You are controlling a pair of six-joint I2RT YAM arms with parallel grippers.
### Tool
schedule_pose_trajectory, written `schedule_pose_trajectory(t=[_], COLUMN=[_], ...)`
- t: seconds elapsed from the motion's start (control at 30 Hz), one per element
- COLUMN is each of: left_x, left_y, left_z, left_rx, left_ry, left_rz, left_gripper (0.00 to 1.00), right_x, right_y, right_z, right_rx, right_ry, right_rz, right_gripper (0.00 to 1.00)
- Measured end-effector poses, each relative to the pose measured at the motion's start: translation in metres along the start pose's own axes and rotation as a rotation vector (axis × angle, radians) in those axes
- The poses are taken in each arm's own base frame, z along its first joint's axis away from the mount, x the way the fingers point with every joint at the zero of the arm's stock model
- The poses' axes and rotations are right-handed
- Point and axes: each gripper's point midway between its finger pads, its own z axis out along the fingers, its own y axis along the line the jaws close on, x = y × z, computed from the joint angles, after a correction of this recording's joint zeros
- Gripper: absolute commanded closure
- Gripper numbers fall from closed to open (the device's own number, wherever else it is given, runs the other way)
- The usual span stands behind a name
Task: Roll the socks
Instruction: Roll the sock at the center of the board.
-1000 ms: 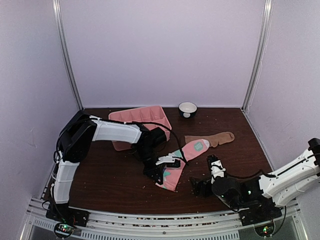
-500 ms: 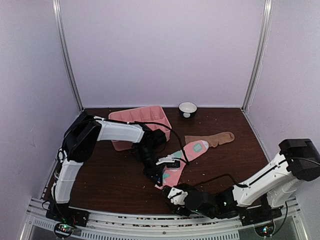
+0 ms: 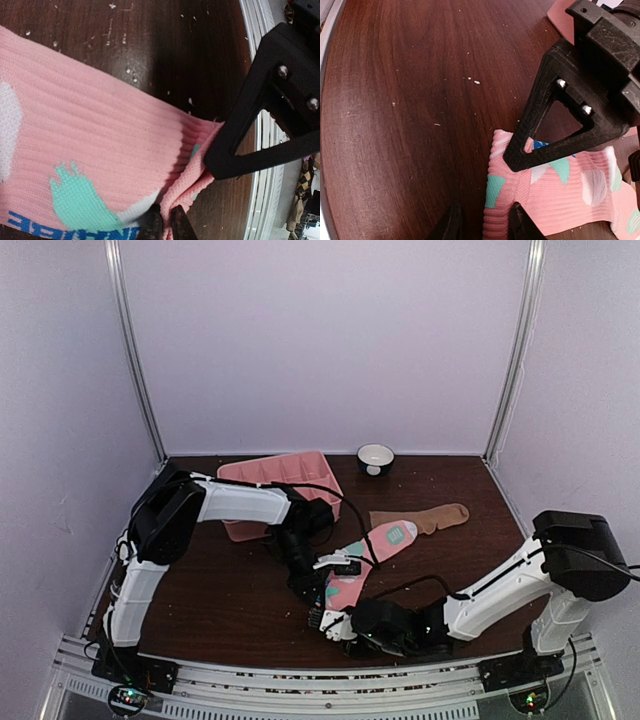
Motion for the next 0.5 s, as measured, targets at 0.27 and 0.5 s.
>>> schedule_pose_trajectory(t=[0.27,0.5], left_x=[0.000,0.001], left_y=[0.000,-0.002], left_z=[-0.001,-0.001], left_rx=[0.003,0.010], left_ry=[0.008,0.012], left_rz=[-0.005,0.008], left_gripper=[0.90,0.79], right_x=[0.005,0.011], right_y=[-0.001,-0.013], right_z=[0.007,0.014], right_rx=[-0.022,-0.048], right_ry=[0.018,0.029], right_rz=[0.007,0.124], right_gripper=[0.77,0.93])
